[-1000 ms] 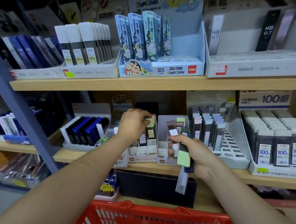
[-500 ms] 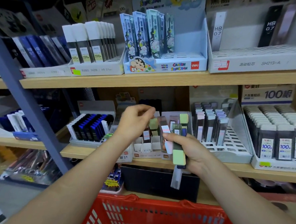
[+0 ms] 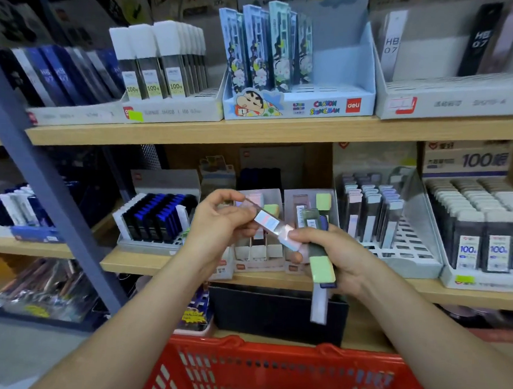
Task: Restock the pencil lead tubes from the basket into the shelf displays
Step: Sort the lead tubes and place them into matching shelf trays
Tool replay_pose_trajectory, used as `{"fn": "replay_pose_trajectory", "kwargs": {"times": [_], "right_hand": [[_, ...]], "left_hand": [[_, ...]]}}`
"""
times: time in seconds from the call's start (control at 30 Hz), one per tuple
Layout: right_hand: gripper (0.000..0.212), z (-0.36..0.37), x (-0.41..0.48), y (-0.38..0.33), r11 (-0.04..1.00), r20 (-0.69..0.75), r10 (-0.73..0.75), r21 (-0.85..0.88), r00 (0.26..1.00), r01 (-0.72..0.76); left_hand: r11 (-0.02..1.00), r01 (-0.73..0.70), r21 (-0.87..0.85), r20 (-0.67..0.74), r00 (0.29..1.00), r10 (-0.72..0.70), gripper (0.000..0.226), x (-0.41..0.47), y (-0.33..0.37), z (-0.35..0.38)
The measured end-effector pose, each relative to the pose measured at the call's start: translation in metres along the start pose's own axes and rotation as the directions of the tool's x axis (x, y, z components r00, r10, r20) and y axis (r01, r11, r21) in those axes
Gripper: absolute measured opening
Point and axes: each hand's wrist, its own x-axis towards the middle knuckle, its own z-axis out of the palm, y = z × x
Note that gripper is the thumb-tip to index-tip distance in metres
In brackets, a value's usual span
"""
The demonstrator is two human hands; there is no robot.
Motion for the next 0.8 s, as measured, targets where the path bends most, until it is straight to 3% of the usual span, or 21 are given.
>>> {"fn": "replay_pose_trajectory", "kwargs": {"times": [0.13,0.23,0.37,0.5,0.6,0.7,0.8], "right_hand": [[0.026,-0.002,0.005,-0.002,0.995,-0.084,-0.068,0.069,0.994,0.074],[0.034,0.002,0.007,0.000,0.995,-0.146,-0.102,0.001,0.984,0.104],[0.049,0.009,0.010,0.005,0.994,-0.132,-0.106,-0.051,0.986,0.100],[0.050,0.011,0.010,0.005,0.989,-0.090,-0.109,-0.111,0.990,0.098],[0.048,0.005,0.012,0.003,0.984,-0.087,-0.121,-0.142,0.989,0.108],[0.030,0.002,0.014,-0.002,0.960,-0.060,-0.127,-0.257,0.990,0.107],[0.023,0.011,0.018,-0.003,0.945,-0.067,-0.121,-0.312,0.990,0.095]], "left_hand": [[0.980,0.056,0.192,0.213,0.972,-0.097,0.033,-0.002,0.007,-0.012],[0.910,-0.004,0.415,0.408,0.894,-0.182,0.052,-0.008,0.009,-0.013],[0.869,-0.072,0.489,0.534,0.812,-0.234,0.073,-0.015,0.005,-0.004],[0.886,-0.117,0.449,0.451,0.886,-0.112,0.046,-0.014,0.001,-0.001],[0.894,-0.173,0.413,0.219,0.972,0.087,0.029,-0.002,0.001,-0.009],[0.865,-0.266,0.426,0.046,0.961,0.273,0.017,0.015,0.003,-0.020],[0.861,-0.308,0.406,0.002,0.942,0.336,0.023,0.027,0.006,-0.022]]}}
